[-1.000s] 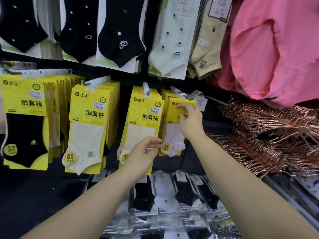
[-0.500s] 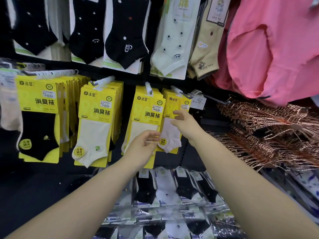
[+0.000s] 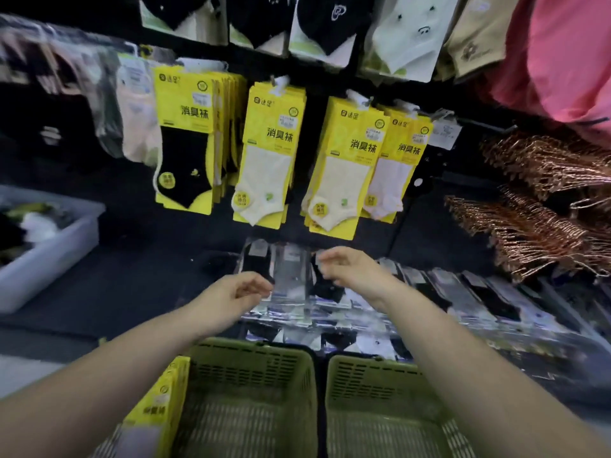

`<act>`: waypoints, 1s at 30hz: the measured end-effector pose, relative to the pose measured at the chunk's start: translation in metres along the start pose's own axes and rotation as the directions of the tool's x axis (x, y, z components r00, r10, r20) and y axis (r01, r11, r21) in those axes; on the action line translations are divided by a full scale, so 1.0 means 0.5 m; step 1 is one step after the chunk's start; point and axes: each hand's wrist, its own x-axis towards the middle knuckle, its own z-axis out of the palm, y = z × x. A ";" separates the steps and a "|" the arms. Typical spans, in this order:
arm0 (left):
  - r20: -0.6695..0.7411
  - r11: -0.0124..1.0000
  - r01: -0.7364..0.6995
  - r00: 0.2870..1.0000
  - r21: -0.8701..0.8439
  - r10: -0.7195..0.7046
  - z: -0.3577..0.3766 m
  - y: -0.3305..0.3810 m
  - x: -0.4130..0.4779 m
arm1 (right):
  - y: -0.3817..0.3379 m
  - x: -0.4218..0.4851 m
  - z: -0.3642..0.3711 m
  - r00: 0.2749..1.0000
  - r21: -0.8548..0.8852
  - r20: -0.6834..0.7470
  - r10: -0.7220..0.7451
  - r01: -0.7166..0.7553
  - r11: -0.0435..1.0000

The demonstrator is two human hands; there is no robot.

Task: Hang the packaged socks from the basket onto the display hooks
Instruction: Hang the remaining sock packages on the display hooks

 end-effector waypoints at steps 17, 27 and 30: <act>-0.171 0.890 0.443 0.890 0.108 -0.422 -0.182 -0.438 -0.137 | 0.194 0.163 0.618 0.875 -0.195 0.421 0.238 -0.169 0.966; -0.067 0.845 0.525 0.851 0.103 -0.521 -0.195 -0.506 -0.114 | 0.310 0.218 0.818 0.959 -0.629 0.207 0.192 -0.020 0.777; -0.059 0.828 0.546 0.837 0.128 -0.544 -0.201 -0.512 -0.119 | 0.324 0.229 0.818 0.962 -0.680 0.190 0.195 -0.014 0.733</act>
